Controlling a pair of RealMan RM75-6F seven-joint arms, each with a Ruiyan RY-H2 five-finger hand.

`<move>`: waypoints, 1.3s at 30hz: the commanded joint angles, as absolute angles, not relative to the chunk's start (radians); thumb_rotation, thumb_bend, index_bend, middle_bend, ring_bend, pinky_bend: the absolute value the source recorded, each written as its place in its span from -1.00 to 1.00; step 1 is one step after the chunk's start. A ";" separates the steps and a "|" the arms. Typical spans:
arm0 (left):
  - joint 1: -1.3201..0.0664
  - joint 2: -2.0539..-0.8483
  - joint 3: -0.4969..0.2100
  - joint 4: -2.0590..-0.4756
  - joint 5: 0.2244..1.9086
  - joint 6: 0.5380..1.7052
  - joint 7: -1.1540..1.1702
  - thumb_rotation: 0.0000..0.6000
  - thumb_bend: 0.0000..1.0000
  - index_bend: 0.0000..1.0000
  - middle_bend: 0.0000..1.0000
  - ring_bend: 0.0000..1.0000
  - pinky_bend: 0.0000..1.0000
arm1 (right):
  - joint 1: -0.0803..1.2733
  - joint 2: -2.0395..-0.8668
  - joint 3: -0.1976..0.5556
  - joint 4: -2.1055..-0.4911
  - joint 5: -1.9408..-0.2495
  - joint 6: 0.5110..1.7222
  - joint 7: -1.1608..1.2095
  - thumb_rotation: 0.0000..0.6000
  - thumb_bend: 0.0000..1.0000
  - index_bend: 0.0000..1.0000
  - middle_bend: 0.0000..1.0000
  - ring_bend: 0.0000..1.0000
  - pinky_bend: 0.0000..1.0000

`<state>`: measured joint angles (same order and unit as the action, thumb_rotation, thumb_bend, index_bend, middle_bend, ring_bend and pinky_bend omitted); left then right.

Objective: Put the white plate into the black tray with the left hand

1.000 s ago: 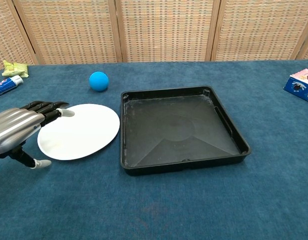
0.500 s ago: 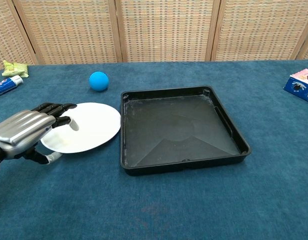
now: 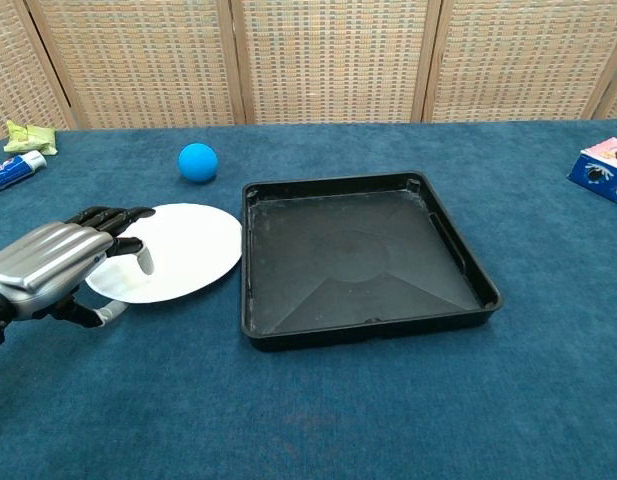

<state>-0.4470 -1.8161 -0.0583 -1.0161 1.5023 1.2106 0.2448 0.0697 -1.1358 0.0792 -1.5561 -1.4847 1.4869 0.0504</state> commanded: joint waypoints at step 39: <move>-0.449 -1.847 -0.138 -0.932 1.542 1.466 0.095 1.00 0.10 0.54 -1.00 -1.00 -1.00 | 0.068 -1.143 0.075 -1.560 -1.503 1.501 0.033 1.00 -0.66 -0.84 -1.00 -1.00 -1.00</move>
<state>-0.4480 -1.8451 -0.1363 -0.9354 1.5366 1.4550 0.1001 0.0684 -1.1427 0.0750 -1.5598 -1.5034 1.5012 0.0331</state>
